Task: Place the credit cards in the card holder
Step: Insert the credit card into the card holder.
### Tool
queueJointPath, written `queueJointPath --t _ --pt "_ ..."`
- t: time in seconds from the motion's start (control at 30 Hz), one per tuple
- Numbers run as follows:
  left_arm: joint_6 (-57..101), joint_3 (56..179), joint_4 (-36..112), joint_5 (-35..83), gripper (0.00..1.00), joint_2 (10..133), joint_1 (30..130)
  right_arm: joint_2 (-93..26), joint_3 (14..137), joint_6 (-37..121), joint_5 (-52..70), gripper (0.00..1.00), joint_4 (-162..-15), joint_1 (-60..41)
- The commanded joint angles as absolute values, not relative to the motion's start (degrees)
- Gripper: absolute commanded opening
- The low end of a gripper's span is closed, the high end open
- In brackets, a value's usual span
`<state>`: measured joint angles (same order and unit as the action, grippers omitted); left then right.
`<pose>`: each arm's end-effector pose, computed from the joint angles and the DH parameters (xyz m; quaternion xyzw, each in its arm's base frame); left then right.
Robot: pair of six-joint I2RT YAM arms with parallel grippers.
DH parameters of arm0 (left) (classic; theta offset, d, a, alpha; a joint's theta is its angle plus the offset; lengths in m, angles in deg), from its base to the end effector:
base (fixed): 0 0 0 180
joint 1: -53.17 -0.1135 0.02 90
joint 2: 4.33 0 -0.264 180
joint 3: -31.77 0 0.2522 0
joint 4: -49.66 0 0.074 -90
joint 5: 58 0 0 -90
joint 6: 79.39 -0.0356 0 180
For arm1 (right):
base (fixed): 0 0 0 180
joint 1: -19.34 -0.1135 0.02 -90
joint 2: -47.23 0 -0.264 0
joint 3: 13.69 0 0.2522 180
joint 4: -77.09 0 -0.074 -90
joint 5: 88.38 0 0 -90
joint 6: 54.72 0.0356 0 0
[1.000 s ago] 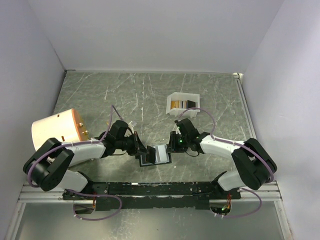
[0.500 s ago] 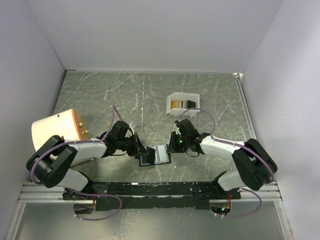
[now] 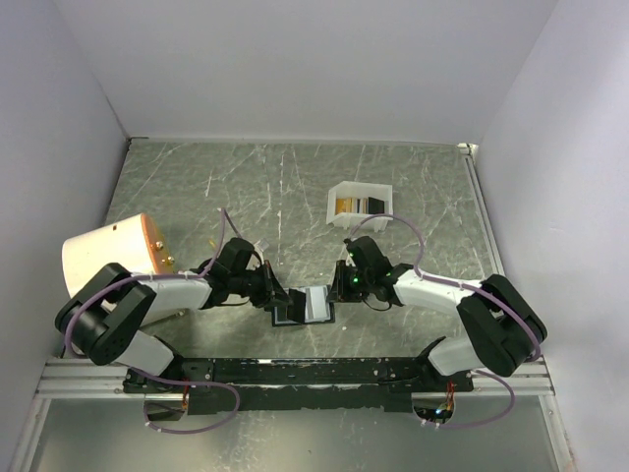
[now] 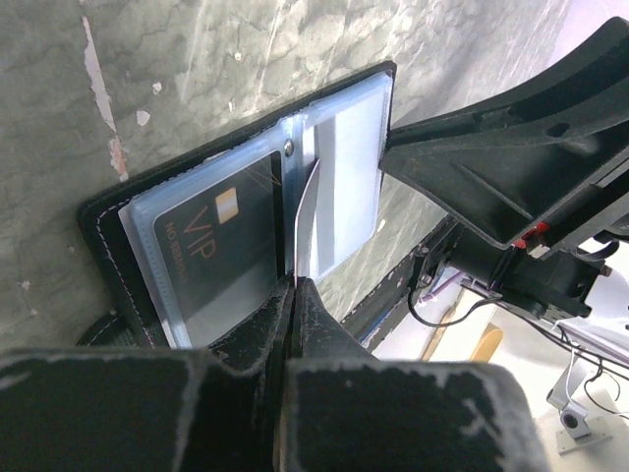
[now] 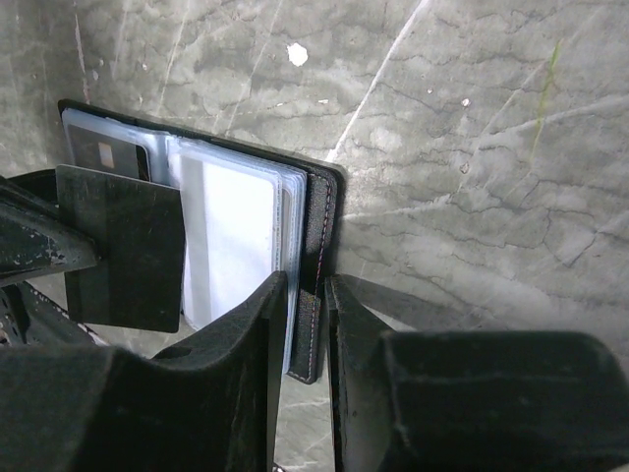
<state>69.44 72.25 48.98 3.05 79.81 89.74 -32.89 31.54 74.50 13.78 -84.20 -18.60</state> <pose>0.1911 -0.1632 0.1285 -0.0771 0.8943 -0.4329 0.0824 0.1895 0.1572 0.1418 -0.0225 0.9449 0.2723 0.1800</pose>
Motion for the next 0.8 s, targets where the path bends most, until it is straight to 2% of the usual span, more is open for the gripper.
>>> queueJointPath --t 0.0,0.77 --pt "69.59 72.82 49.84 4.42 0.07 81.13 89.33 -32.32 30.20 75.26 13.40 0.21 -83.61 -19.54" --pt "70.03 72.63 52.43 8.45 0.07 84.35 89.37 -29.76 25.95 81.32 14.32 0.22 -88.60 -20.04"
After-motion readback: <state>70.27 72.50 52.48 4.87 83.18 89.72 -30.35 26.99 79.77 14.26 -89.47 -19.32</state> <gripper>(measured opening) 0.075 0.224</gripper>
